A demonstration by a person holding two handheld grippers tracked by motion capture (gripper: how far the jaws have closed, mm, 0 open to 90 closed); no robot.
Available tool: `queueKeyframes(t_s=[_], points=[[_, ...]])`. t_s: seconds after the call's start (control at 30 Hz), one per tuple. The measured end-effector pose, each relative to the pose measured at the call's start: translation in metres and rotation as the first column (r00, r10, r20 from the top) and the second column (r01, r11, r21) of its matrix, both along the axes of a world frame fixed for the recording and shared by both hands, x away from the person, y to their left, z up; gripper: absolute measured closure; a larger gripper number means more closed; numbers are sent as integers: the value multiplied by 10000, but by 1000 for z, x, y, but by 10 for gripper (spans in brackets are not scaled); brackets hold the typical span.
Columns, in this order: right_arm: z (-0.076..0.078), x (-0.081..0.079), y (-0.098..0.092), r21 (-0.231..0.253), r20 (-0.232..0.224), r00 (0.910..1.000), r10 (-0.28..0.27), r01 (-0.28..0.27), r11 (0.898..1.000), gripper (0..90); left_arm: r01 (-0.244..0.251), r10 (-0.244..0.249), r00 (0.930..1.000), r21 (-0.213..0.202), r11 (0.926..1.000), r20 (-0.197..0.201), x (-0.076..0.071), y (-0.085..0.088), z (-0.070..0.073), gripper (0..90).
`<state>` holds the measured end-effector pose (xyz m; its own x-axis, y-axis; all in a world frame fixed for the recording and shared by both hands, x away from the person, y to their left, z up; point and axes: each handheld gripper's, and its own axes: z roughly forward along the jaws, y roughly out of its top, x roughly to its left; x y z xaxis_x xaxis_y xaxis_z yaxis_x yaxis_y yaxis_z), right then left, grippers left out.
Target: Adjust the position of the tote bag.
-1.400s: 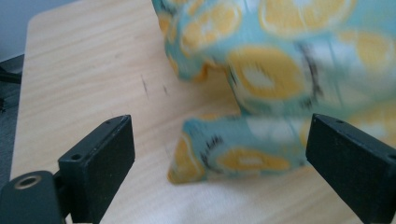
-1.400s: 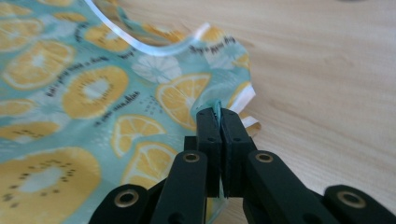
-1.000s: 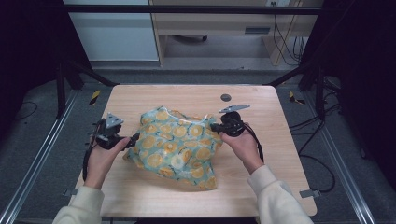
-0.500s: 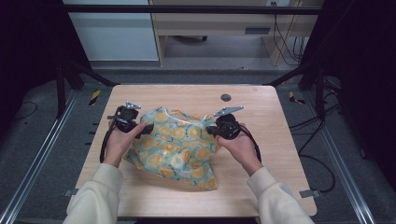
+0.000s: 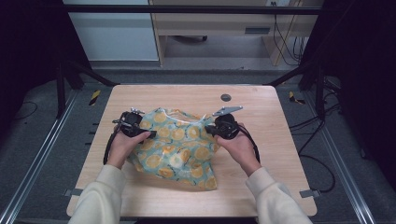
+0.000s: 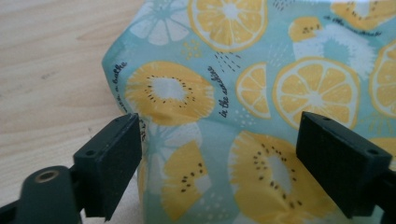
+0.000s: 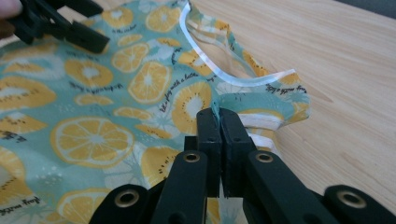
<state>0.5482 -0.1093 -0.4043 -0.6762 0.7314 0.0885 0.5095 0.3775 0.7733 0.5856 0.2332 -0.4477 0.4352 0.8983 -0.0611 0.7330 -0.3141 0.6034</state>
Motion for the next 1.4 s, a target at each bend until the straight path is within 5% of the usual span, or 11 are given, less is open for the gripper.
queueKeyframes(t_s=[0.23, 0.53, 0.93, 1.4], points=[[26, -17, 2, 507, 617, 9976, 316, -348, 9981, 889, -79, 78, 10000, 174, 9998, 47, -8, 4, -9, 167], [38, -32, 1, 598, 967, 9930, 677, -737, 9955, 890, -130, 135, 9999, 403, 9991, -108, -14, 6, -20, 168], [37, -31, -6, 690, 885, 9945, 561, -623, 9957, 891, 106, -90, 9997, 730, 9973, -219, -15, 6, -29, 510], [37, -29, -7, 690, 859, 9947, 562, -622, 9957, 891, 396, -377, 9990, 863, 9955, -237, -18, 6, -31, 713]])
